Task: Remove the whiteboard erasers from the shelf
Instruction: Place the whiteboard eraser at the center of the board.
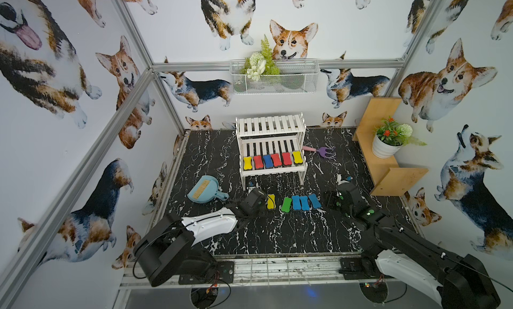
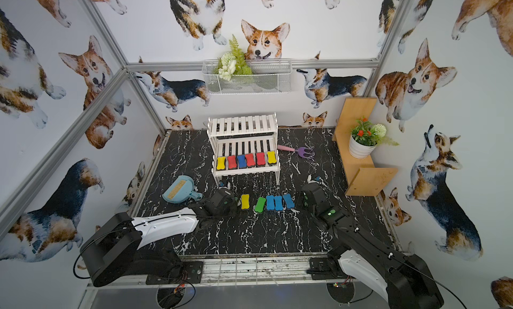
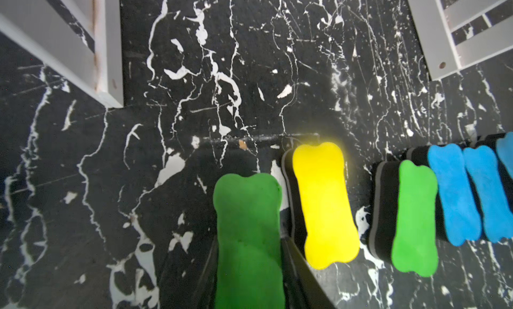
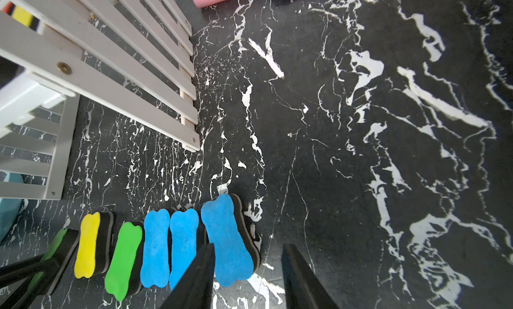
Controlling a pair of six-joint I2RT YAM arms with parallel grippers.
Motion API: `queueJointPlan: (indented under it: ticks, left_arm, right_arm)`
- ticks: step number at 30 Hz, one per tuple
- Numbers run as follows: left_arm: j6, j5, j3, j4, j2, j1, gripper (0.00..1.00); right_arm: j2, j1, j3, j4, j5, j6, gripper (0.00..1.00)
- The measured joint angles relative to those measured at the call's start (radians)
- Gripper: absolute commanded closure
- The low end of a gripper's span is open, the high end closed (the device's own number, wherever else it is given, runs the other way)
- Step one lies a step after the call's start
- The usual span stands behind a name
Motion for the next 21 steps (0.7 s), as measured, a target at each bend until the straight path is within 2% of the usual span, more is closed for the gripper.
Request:
queueJointPlan:
  ticks: [6, 10, 16, 21]
  left_arm:
    - [0.007, 0.005, 0.013, 0.003, 0.013, 0.000, 0.32]
    - [0.007, 0.004, 0.013, -0.014, -0.051, -0.001, 0.25]
    - [0.007, -0.007, 0.038, -0.109, -0.238, -0.018, 0.10]
    - [0.010, -0.038, 0.081, -0.230, -0.433, -0.018, 0.04]
  right_arm:
    - [0.050, -0.004, -0.009, 0.000, -0.015, 0.005, 0.57]
    - [0.107, -0.025, -0.008, 0.001, -0.023, 0.008, 0.61]
    - [0.238, -0.052, 0.011, 0.025, -0.019, -0.010, 0.70]
    - [0.338, -0.050, 0.023, 0.068, -0.036, -0.042, 0.71]
